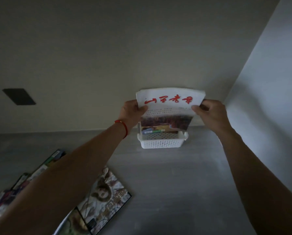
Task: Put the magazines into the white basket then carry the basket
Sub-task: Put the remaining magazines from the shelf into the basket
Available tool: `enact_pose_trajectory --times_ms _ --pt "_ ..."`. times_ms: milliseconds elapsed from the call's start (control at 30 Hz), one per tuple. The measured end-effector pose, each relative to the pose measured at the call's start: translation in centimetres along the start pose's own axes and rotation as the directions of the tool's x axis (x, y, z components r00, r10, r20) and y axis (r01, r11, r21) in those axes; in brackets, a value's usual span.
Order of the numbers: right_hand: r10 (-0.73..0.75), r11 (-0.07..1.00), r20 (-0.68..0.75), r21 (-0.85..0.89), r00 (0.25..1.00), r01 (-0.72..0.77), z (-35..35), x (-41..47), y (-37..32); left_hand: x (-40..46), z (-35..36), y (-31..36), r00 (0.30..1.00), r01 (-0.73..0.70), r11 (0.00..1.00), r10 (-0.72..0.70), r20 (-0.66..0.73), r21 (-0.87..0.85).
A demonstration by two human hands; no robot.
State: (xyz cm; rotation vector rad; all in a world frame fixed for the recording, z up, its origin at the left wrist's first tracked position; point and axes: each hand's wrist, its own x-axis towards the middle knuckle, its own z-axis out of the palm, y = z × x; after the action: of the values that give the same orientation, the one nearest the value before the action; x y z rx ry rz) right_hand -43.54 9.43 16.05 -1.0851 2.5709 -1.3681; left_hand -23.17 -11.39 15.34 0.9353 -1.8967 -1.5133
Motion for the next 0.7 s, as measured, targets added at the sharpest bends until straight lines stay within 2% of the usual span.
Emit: enact_pose_trajectory --times_ms 133,233,333,400,533,600,700 --pt "0.005 1.0 0.002 -0.009 1.0 -0.005 1.7 3.4 1.5 2.7 1.7 -1.0 0.992 0.104 0.991 -0.11 -0.062 -0.085" --pt "0.01 1.0 0.018 -0.01 1.0 -0.009 3.6 4.7 3.1 4.4 2.7 -2.6 0.977 0.171 0.985 -0.172 -0.13 -0.014" --pt "0.02 0.999 0.064 -0.029 0.998 -0.018 5.5 5.5 4.3 5.3 3.4 -3.6 0.957 0.194 0.975 -0.164 -0.239 0.106" --pt "0.061 0.998 0.099 -0.028 0.993 -0.059 6.6 5.8 5.0 5.9 3.8 -4.5 0.941 0.232 0.965 -0.19 -0.281 0.125" --pt "0.151 0.988 0.187 -0.053 0.971 -0.144 8.4 5.8 6.3 7.0 4.6 -5.6 0.889 0.323 0.946 -0.306 -0.34 -0.007" --pt "0.188 0.981 0.238 -0.009 0.953 -0.191 8.7 5.4 6.7 7.2 5.0 -5.8 0.88 0.342 0.94 -0.326 -0.346 -0.017" --pt "0.181 0.965 0.321 0.124 0.929 -0.231 8.9 4.8 6.9 7.6 5.4 -5.6 0.898 0.347 0.933 -0.3 -0.321 0.1"
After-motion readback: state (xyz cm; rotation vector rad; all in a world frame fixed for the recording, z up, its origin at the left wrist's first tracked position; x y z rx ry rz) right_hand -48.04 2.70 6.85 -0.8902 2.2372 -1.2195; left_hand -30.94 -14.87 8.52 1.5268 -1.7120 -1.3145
